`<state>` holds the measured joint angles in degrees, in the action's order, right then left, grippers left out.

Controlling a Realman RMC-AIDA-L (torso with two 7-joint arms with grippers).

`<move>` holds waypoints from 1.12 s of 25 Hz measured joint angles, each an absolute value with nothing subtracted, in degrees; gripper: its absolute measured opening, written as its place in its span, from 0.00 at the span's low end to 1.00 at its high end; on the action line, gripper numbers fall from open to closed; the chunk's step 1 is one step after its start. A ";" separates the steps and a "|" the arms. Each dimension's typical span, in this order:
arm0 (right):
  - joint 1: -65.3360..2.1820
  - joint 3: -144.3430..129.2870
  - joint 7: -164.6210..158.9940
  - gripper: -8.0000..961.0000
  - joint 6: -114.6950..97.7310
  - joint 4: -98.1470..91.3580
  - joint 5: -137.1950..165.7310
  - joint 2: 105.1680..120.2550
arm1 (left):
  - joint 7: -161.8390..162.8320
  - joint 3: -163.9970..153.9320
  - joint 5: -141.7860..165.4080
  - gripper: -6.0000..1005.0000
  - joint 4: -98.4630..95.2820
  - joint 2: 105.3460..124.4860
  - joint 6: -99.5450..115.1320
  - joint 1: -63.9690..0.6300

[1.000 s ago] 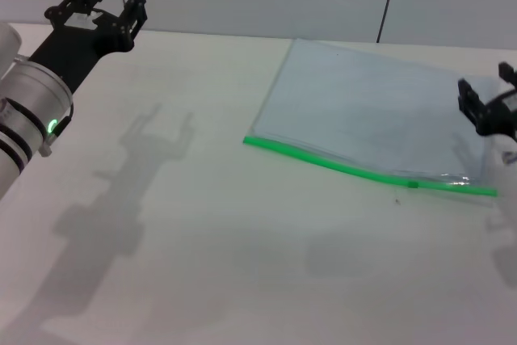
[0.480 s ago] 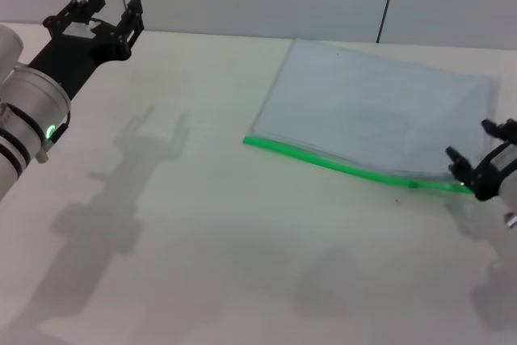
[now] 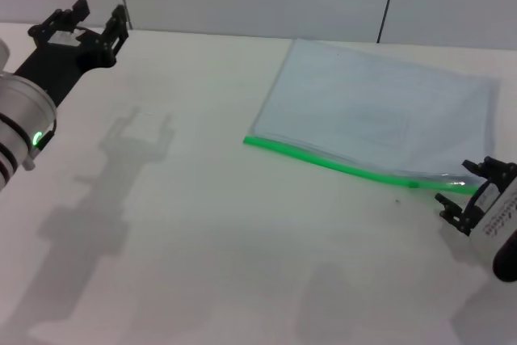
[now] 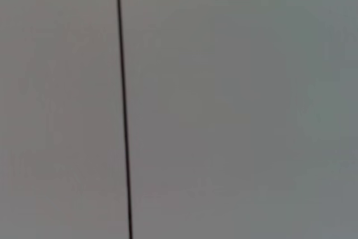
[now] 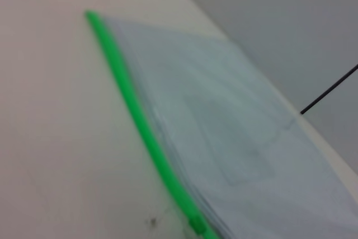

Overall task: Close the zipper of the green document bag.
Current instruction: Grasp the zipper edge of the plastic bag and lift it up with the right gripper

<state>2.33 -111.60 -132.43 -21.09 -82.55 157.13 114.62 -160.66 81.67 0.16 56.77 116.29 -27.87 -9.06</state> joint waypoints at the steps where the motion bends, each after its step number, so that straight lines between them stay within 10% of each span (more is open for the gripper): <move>1: 2.65 -111.25 -130.83 0.63 -21.16 -82.58 157.15 114.95 | -160.66 81.81 0.17 0.56 56.79 116.29 -27.83 -8.99; 28: 2.67 -107.17 -112.34 0.63 -11.49 -75.46 159.53 116.02 | -160.66 82.19 -0.03 0.56 57.06 116.28 -27.77 -8.70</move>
